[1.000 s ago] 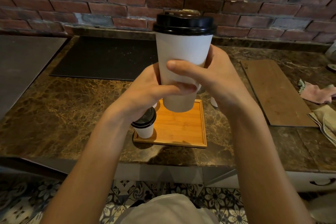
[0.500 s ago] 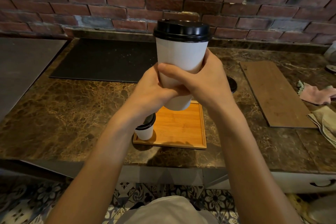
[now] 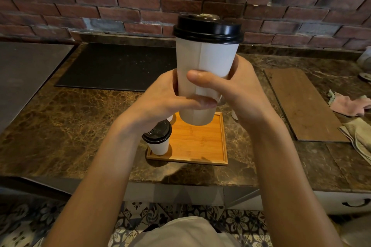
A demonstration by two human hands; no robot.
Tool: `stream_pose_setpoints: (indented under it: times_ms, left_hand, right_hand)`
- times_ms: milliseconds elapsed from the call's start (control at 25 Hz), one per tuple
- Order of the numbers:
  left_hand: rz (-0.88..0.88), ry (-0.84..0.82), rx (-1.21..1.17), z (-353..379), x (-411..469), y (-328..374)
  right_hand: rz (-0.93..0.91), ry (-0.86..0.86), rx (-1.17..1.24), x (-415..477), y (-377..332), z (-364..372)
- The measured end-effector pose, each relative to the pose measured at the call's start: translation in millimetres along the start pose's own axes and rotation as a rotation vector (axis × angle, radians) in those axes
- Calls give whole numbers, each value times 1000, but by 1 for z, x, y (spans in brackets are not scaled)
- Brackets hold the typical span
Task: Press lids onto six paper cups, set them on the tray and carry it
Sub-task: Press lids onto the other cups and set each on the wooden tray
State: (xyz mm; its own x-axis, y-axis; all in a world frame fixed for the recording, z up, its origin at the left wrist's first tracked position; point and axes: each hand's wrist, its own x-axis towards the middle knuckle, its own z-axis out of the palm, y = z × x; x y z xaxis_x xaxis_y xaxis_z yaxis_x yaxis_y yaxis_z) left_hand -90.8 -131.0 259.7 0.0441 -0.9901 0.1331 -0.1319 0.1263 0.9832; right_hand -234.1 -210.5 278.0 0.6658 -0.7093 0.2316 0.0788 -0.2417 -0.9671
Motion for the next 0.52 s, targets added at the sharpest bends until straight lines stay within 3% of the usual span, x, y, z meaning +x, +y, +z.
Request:
stream_pose_setpoints:
  times_ms: [240,520]
  left_hand:
    - [4,-65,-46,4,-3,-4]
    - [33,-8,-47,5,-2,-3]
  right_hand:
    - [25,-145,109,0,10,-7]
    - [35,-102,-6,3,2,-5]
